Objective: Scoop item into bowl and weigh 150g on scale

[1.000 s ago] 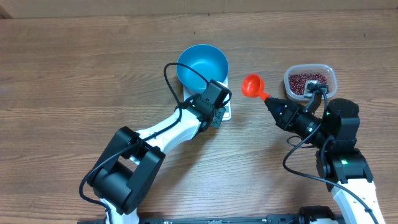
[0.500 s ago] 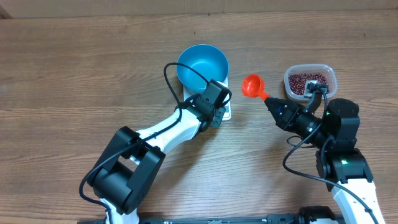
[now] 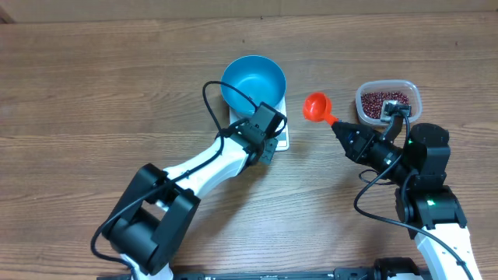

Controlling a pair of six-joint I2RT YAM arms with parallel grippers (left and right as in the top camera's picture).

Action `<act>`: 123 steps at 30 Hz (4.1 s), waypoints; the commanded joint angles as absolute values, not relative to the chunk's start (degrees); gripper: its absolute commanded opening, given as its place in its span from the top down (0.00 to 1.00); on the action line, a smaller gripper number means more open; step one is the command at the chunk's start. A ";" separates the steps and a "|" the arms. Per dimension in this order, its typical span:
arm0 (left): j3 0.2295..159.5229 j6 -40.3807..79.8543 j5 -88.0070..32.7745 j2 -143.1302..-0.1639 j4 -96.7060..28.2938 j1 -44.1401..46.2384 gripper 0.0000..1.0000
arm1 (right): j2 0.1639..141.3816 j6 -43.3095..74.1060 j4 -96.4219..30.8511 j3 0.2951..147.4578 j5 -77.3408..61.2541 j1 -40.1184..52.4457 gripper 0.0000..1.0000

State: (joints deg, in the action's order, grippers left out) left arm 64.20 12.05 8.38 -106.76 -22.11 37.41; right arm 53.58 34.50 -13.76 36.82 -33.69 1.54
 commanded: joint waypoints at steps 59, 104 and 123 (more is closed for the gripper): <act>63.90 6.46 9.65 -108.38 -13.65 37.15 0.96 | 56.71 34.41 -11.07 37.58 -30.50 1.32 0.96; 63.90 6.85 9.41 -113.14 -13.45 37.30 0.96 | 56.71 34.41 -11.03 37.58 -30.94 1.32 0.96; 63.92 6.85 6.50 -104.42 -19.27 37.34 0.96 | 56.71 34.41 -11.03 37.58 -30.92 1.32 0.96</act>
